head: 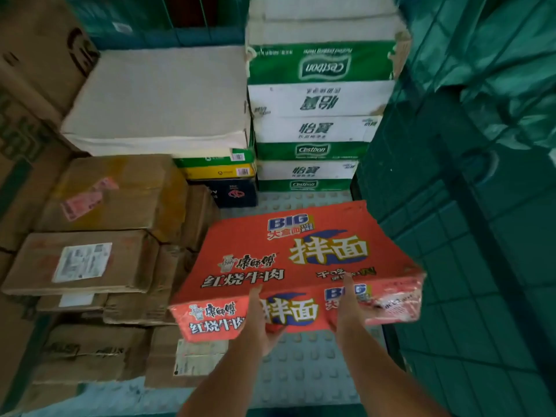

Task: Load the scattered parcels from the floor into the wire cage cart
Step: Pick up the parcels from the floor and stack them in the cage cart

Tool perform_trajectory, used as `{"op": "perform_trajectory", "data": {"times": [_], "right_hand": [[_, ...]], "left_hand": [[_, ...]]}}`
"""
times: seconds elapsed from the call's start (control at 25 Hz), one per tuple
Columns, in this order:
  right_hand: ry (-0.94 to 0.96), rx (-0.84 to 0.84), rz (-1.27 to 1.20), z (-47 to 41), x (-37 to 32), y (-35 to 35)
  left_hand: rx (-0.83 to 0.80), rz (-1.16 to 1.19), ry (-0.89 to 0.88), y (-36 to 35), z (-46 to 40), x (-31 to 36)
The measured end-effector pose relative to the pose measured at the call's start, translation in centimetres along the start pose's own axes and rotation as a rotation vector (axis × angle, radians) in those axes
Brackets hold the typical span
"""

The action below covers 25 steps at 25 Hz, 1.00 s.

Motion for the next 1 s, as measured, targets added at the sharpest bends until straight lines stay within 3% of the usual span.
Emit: {"op": "perform_trajectory", "data": {"times": [0.2, 0.52, 0.8, 1.0], "right_hand": [[-0.061, 0.052, -0.079, -8.3, 1.1, -3.0], [-0.085, 0.156, -0.188, -12.6, -0.4, -6.0], [-0.228, 0.267, 0.08, -16.5, 1.2, -6.5], [-0.295, 0.215, 0.317, -19.2, 2.4, -5.9]], "left_hand": [[-0.016, 0.009, -0.051, -0.2, -8.4, 3.0], [-0.039, 0.114, 0.033, -1.0, -14.4, 2.6], [0.259, 0.148, 0.035, 2.0, -16.8, 4.0], [0.265, 0.275, 0.088, 2.8, -19.2, 3.3]]}}
Point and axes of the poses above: each hand's wrist, its own z-axis away from the middle knuckle, its own y-axis out of the back of the hand, x = y × z, the point moved 3 cm from there along -z, towards the middle knuckle, and after that the axes turned 4 degrees about -y, right-handed, at the moved point
